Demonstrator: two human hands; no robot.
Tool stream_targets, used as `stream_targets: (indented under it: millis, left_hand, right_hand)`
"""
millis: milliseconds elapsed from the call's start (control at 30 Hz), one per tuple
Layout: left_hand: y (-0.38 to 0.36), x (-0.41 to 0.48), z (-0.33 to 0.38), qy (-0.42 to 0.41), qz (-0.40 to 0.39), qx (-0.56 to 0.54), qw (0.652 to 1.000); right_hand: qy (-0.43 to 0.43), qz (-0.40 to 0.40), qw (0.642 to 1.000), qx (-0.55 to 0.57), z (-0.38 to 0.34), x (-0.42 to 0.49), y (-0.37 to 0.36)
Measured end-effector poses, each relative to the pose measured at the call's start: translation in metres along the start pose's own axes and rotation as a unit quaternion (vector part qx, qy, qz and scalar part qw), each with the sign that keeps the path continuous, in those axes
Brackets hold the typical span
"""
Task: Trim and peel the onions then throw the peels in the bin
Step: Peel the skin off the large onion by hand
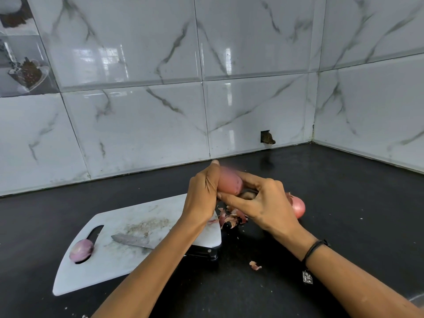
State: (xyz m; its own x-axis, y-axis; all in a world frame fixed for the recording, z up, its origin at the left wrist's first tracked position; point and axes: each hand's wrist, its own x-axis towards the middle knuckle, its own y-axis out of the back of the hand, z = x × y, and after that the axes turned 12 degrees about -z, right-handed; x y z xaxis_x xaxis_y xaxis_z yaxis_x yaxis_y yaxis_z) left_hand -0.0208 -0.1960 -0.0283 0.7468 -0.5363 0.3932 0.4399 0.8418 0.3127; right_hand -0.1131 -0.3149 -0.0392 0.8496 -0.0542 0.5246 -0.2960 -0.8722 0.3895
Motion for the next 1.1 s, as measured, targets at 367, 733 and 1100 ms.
stream_targets:
  millis: [367, 733, 1100]
  left_hand:
    - [0.010, 0.001, 0.000, -0.031, 0.012, -0.014, 0.999]
    - [0.013, -0.004, 0.005, -0.139, -0.160, 0.052, 0.976]
    - [0.015, -0.007, 0.010, -0.127, -0.143, 0.047, 0.981]
  right_hand:
    - [0.034, 0.064, 0.991, -0.110, 0.012, 0.008, 0.007]
    - [0.015, 0.056, 0.997, -0.051, 0.018, 0.010, 0.015]
    - [-0.016, 0.046, 0.999, -0.015, 0.021, 0.009, 0.016]
